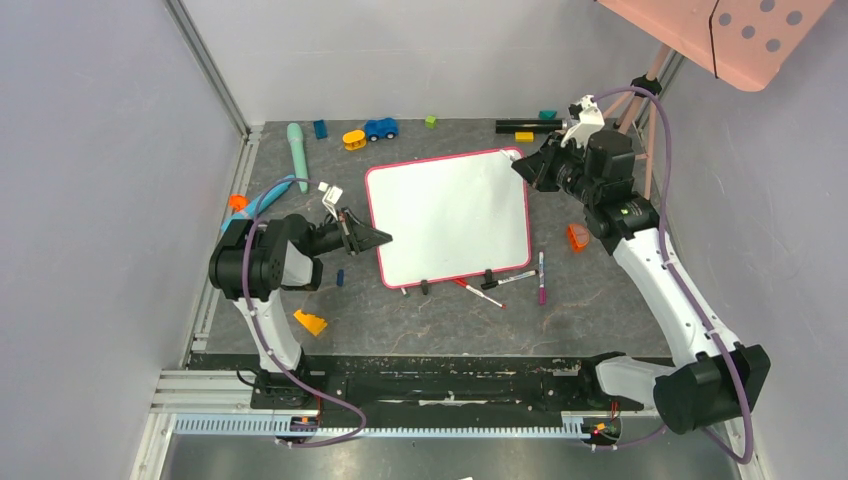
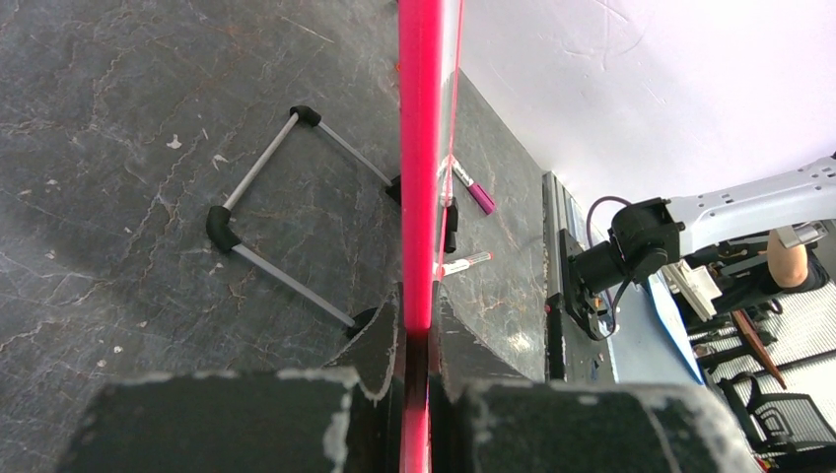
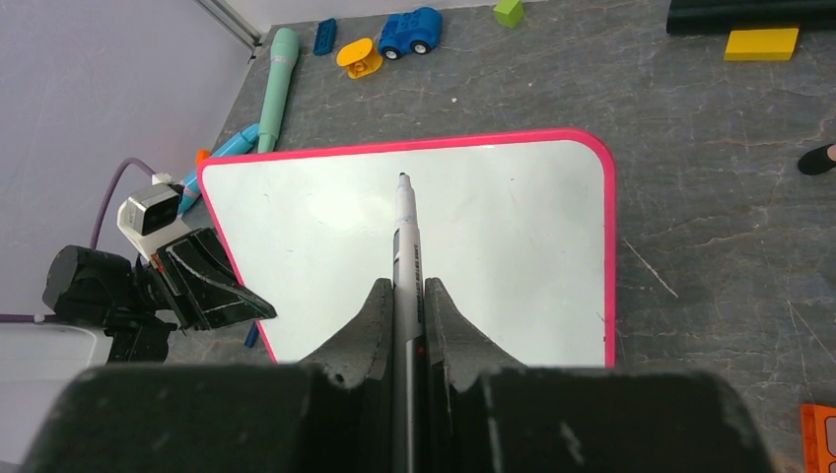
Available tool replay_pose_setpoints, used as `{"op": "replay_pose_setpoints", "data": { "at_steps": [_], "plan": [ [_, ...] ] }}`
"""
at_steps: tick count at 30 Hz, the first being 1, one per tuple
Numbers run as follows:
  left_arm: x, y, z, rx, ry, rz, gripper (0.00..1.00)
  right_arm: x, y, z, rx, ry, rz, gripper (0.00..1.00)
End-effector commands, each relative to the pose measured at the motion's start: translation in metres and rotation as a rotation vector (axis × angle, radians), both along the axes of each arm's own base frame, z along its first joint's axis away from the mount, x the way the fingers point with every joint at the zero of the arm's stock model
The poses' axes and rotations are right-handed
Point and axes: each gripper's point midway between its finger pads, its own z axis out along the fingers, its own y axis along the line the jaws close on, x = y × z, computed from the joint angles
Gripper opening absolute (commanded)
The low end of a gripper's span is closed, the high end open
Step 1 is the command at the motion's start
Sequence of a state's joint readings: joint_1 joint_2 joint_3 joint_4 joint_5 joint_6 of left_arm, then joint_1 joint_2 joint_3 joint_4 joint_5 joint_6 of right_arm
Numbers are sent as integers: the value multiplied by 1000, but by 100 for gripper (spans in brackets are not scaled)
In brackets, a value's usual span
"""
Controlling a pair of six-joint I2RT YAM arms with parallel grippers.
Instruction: Write a sentence on the whiteboard
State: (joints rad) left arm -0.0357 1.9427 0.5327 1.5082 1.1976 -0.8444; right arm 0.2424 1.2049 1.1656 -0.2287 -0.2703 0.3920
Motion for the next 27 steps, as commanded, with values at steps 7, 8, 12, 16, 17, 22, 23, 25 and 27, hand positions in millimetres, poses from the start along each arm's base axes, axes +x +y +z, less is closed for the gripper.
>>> {"op": "replay_pose_setpoints", "data": {
  "at_steps": [7, 8, 12, 16, 17, 22, 23, 25, 27],
  "plan": [
    [-13, -6, 11, 9, -90, -48, 2, -11, -6, 16, -84, -64, 27, 0],
    [-13, -6, 10, 13, -97, -57, 2, -13, -7, 13, -94, -55, 29, 0],
    [-8, -4, 9, 5, -78, -11, 2, -19, -8, 9, -101, -56, 34, 0],
    [-4, -3, 4, 9, -75, 12, 2, -18, -4, 3, -93, -83, 53, 0],
    [-3, -3, 3, 0, -46, 12, 2, -18, -4, 1, -83, -82, 50, 0],
    [-1, -4, -6, 8, -37, 8, 2, -23, -5, 11, 6, -142, 13, 0],
    [1, -4, -3, 11, -60, 1, 2, -24, -5, 14, 9, -155, 12, 0],
    [7, -3, 0, 16, -97, 9, 2, -24, -7, 19, -10, -172, 11, 0],
    [11, -2, -4, 18, -91, 22, 2, -24, -9, 20, -29, -178, 7, 0]
  ]
}}
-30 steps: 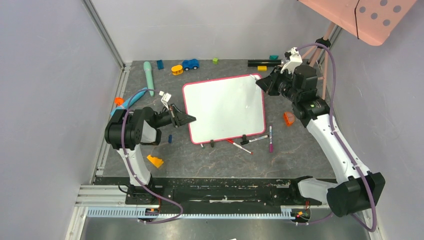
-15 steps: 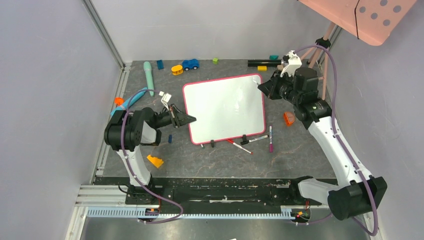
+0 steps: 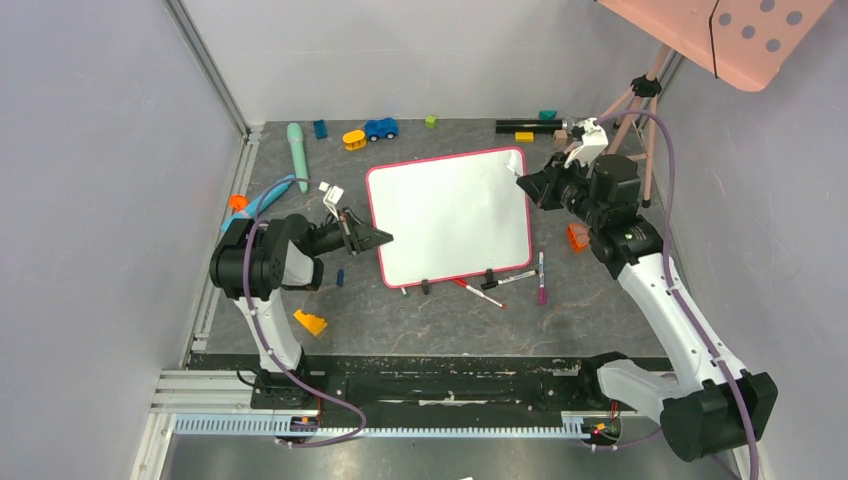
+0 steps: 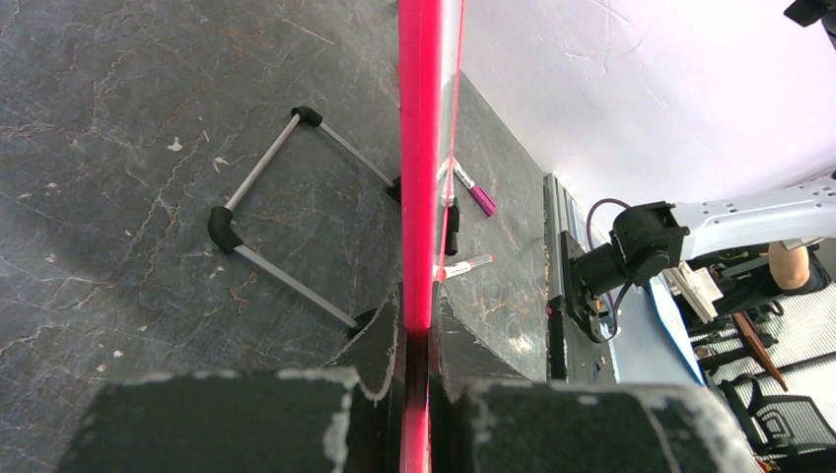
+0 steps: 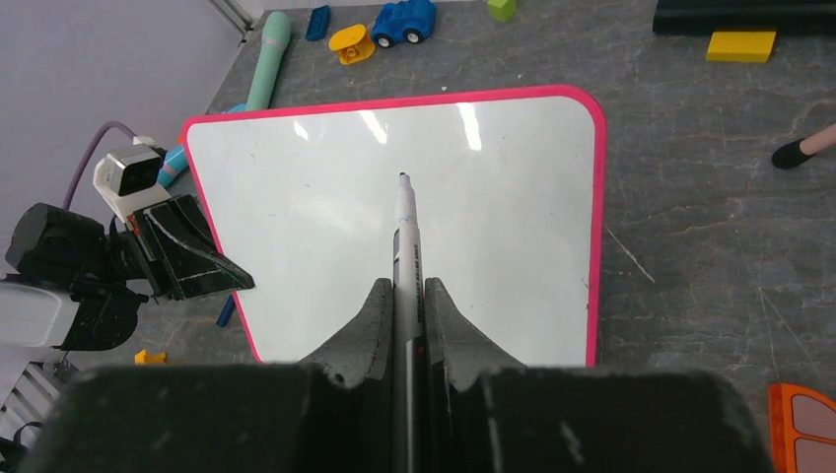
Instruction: Write a sentence on the whiteboard
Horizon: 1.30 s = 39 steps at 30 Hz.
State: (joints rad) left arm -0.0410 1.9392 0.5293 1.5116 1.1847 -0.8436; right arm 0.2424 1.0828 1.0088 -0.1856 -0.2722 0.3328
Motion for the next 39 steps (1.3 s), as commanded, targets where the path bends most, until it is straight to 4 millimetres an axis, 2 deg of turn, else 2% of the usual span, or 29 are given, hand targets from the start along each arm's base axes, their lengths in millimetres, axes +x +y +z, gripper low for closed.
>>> {"op": "replay_pose_setpoints", "data": {
  "at_steps": [1, 7, 13, 27, 28, 30, 34, 39],
  "plan": [
    [11, -1, -8, 20, -77, 12, 2, 1, -1, 41, 12, -145, -6, 0],
    [8, 1, -9, 32, -103, 12, 2, 0, -3, 39, 2, -146, -7, 0],
    [13, 6, -9, 33, -110, 21, 2, 1, 0, 40, 3, -144, 6, 0],
    [24, 3, -16, 88, -258, 38, 2, 5, 2, 44, 9, -148, 12, 0],
    [25, 2, -12, 84, -267, 21, 3, 5, 2, 42, 9, -144, 13, 0],
    [26, 1, -5, 78, -287, -7, 13, 6, 3, 39, 13, -139, 14, 0],
    [29, 10, -10, 102, -289, 104, 12, 8, 5, 36, 21, -134, 20, 0],
    [37, 9, -7, 91, -294, 85, 14, 11, 5, 38, 25, -142, 11, 0]
  ]
}}
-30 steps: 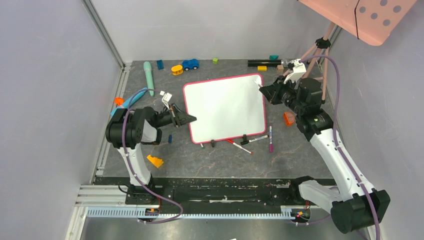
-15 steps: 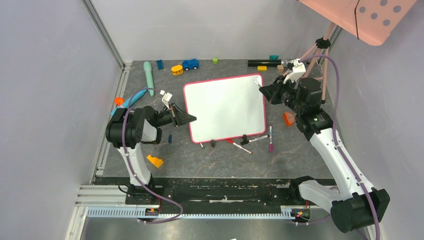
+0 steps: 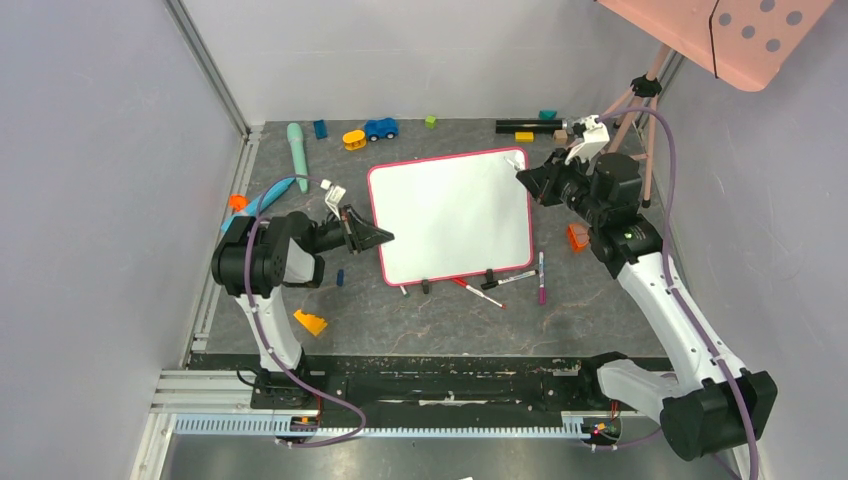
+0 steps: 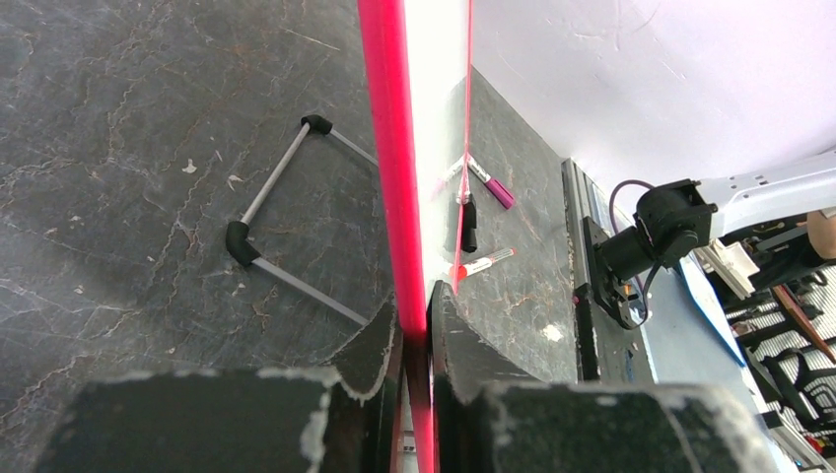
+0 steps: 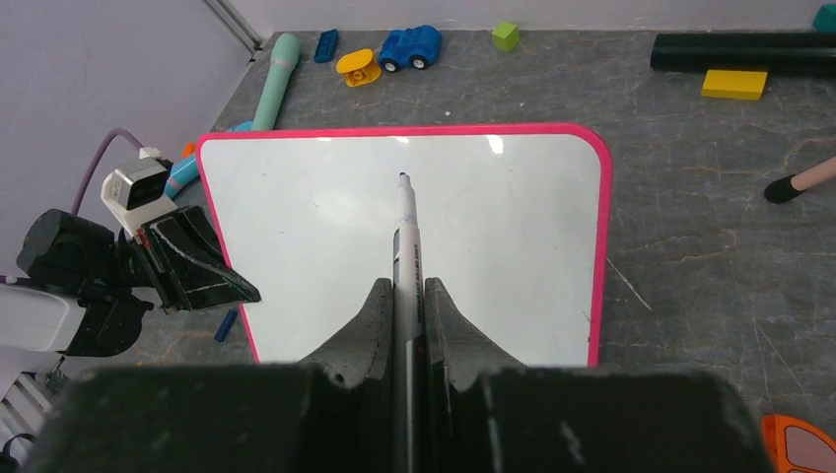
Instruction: Write a sentence on the whiteboard
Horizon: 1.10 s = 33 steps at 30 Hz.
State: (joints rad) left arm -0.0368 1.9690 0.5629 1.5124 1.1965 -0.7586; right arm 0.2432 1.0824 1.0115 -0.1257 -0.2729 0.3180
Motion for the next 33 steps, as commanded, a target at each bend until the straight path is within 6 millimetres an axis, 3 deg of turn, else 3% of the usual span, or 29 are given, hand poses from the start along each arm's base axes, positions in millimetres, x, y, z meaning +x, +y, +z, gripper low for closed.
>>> {"op": "replay_pose_setpoints", "data": {
  "at_steps": [1, 7, 11, 16, 23, 33],
  "plan": [
    [30, 8, -3, 56, -205, 98, 13, 6, 5, 24, 23, -73, 13, 0],
    [37, 7, -12, 63, -201, 111, 7, 9, 8, 26, 11, -71, 34, 0],
    [31, 0, -16, 87, -256, 74, 2, 8, 8, 20, 4, -63, 36, 0],
    [36, -2, -22, 73, -216, 57, 2, 6, 9, 12, -24, -52, 45, 0],
    [37, 1, -25, 74, -198, 85, 2, 0, 6, 16, -26, -65, 38, 0],
    [49, 9, -15, 50, -172, 132, 2, -10, 1, 17, -19, -96, 24, 0]
  ]
}}
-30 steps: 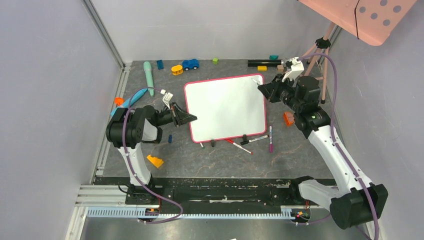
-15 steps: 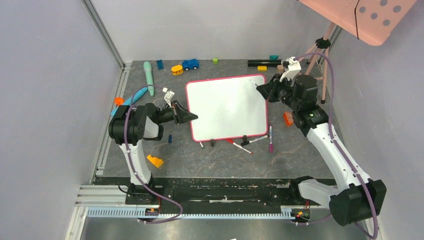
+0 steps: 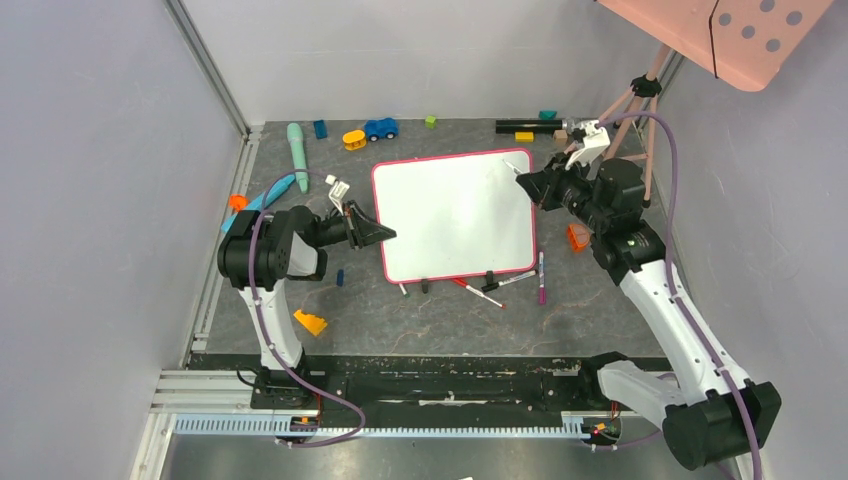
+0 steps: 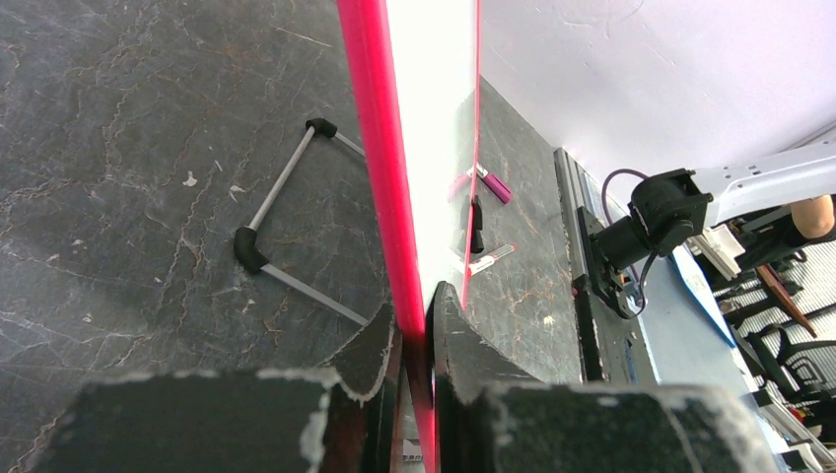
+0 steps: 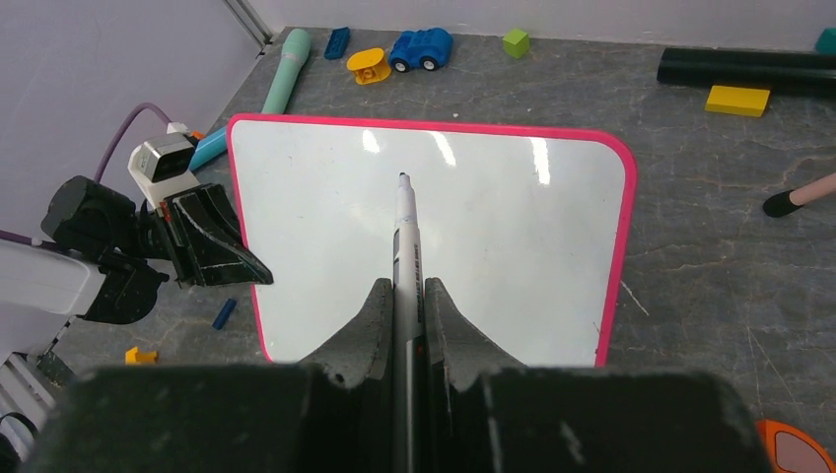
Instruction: Write a sentence on the whiteboard
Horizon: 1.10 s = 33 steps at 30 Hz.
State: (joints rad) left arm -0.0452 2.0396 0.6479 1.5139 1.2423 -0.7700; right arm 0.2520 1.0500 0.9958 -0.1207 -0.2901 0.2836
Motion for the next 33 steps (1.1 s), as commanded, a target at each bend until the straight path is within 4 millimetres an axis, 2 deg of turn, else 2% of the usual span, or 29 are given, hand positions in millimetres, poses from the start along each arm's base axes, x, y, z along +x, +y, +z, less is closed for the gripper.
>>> {"op": "replay_pose_setpoints", "data": {
  "at_steps": [1, 6, 16, 19, 22, 26, 29, 33],
  "plan": [
    [38, 16, -12, 50, -168, 203, 2, -1, -1, 15, 5, -62, -6, 0],
    [25, 5, -21, 72, -202, 137, 2, -2, -1, 20, -9, -64, 2, 0],
    [34, 11, -7, 51, -194, 177, 2, 2, -3, -2, -37, 5, -20, 0],
    [33, 11, -3, 49, -199, 179, 2, 4, -2, -1, -31, 11, -15, 0],
    [26, 7, -12, 68, -222, 142, 2, 4, 1, 3, -22, -2, -1, 0],
    [23, 3, -19, 70, -213, 112, 2, 5, -10, 4, -2, 23, -82, 0],
    [23, 3, -20, 75, -219, 122, 2, -3, -14, 3, -6, 1, -88, 0],
    [22, 3, -20, 78, -228, 117, 2, -6, -24, -8, -16, 6, -139, 0]
  ]
}}
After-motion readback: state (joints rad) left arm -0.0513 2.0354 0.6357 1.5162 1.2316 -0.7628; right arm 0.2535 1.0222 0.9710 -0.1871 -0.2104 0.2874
